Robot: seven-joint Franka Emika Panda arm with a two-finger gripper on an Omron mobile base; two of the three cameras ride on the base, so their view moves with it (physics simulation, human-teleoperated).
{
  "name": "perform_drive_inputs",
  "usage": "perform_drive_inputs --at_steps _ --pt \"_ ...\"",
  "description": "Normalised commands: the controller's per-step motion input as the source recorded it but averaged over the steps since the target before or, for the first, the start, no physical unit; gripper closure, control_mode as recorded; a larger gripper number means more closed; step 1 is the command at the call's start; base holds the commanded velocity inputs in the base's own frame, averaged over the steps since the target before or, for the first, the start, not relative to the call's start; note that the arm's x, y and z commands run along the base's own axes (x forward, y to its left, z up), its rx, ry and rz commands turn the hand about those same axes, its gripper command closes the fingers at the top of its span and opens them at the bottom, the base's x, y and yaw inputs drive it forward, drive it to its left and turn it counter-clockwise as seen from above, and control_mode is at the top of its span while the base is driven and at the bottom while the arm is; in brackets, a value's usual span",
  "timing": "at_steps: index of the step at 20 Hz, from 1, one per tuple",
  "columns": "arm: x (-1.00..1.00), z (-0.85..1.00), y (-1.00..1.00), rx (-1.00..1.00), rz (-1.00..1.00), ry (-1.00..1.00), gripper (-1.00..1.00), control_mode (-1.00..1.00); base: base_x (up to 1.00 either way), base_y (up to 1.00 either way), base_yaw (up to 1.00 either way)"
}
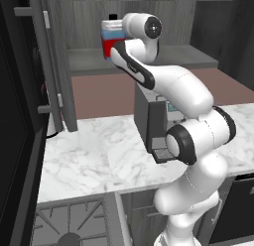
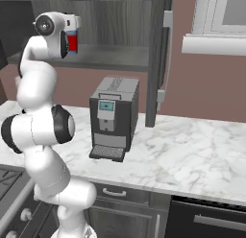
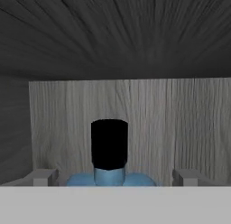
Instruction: Get the candle and the liquor from the cabinet and move them to the dining counter.
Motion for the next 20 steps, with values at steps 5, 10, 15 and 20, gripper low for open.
perform_drive_inputs --at_steps 5,10,15,20 --pt "0.24 0.00 0.14 0.00 0.00 0.00 -1.00 -1.00 0.00 0.00 0.00" --pt "0.20 0.00 0.12 0.00 0.00 0.00 -1.00 -1.00 0.00 0.00 0.00" --pt "0.15 0.00 0.05 0.00 0.00 0.00 -1.00 -1.00 0.00 0.00 0.00" --pt "0.13 0.00 0.04 0.00 0.00 0.00 -1.00 -1.00 0.00 0.00 0.00"
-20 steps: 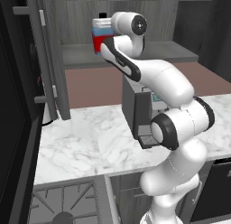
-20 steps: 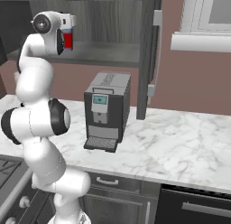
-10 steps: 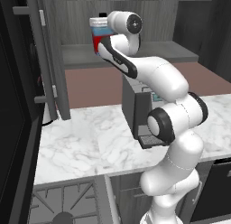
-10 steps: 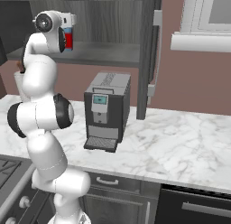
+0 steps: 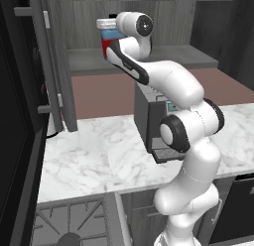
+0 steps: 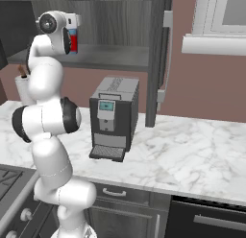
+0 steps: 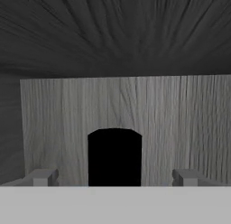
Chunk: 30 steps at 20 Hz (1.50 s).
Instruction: Get the candle and the liquor from the cabinet and move them to the dining counter.
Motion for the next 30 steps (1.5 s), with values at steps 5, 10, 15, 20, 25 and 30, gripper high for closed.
perform_drive_inputs --at_steps 5,10,15,20,25,30 --pt "0.14 0.00 0.02 0.00 0.00 0.00 -1.00 -1.00 0.00 0.00 0.00" --pt "0.10 0.00 0.00 0.00 0.00 0.00 -1.00 -1.00 0.00 0.00 0.00" --pt "0.04 0.00 0.00 0.00 0.00 0.00 -1.00 -1.00 0.00 0.00 0.00" --pt "0.00 0.00 0.00 0.00 0.00 0.00 -1.00 -1.00 0.00 0.00 0.00" --pt "0.00 0.00 0.00 0.00 0.00 0.00 -1.00 -1.00 0.00 0.00 0.00" --pt "0.00 0.00 0.00 0.00 0.00 0.00 -1.00 -1.00 0.00 0.00 0.00"
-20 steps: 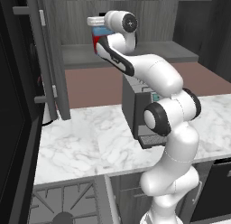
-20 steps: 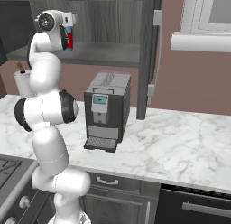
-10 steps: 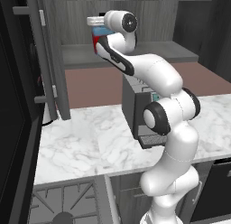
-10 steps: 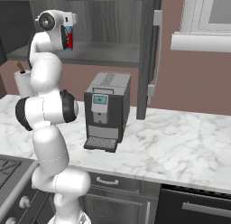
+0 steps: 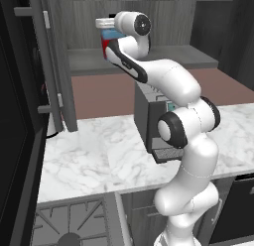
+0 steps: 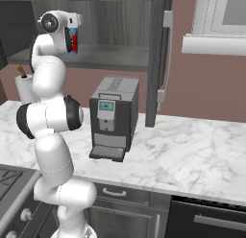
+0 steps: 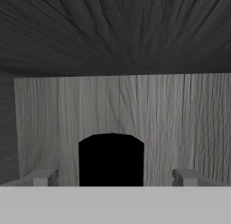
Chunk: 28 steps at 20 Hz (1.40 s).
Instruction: Get the candle and the liquor from the cabinet and move them to the dining counter.
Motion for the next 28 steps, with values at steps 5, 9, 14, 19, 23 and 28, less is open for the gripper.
perform_drive_inputs --at_steps 5,9,14,19,23,28 --pt "0.00 0.00 0.00 0.00 0.00 0.00 -1.00 -1.00 0.00 0.00 0.00" --pt "0.00 0.00 0.00 0.00 0.00 0.00 1.00 -1.00 0.00 0.00 0.00" --pt "0.00 0.00 0.00 0.00 0.00 0.00 1.00 -1.00 0.00 0.00 0.00" --pt "0.00 0.00 0.00 0.00 0.00 0.00 1.00 -1.00 0.00 0.00 0.00" --pt "0.00 0.00 0.00 0.00 0.00 0.00 1.00 -1.00 0.00 0.00 0.00" --pt "0.00 0.00 0.00 0.00 0.00 0.00 1.00 -1.00 0.00 0.00 0.00"
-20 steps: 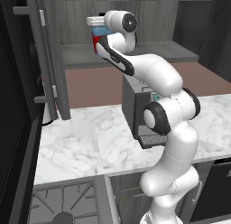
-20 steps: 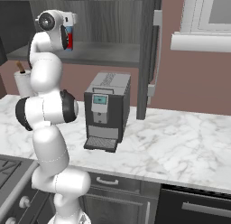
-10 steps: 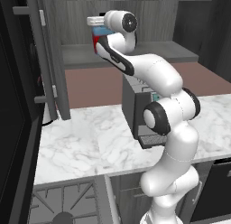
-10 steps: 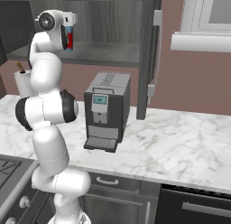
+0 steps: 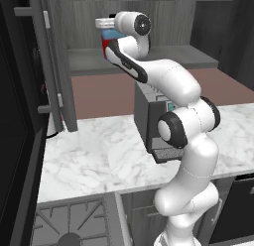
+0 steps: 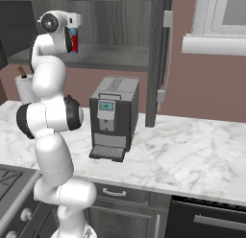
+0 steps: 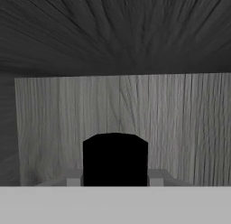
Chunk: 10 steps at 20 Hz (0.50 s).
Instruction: Get the candle and the liquor from the cabinet and move them to the dining counter.
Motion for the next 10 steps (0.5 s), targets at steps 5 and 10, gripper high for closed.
perform_drive_inputs --at_steps 5,10 --pt "0.00 0.00 0.00 0.00 0.00 0.00 1.00 -1.00 0.00 0.00 0.00" --pt "-0.01 0.00 0.00 0.00 0.00 0.00 1.00 -1.00 0.00 0.00 0.00"
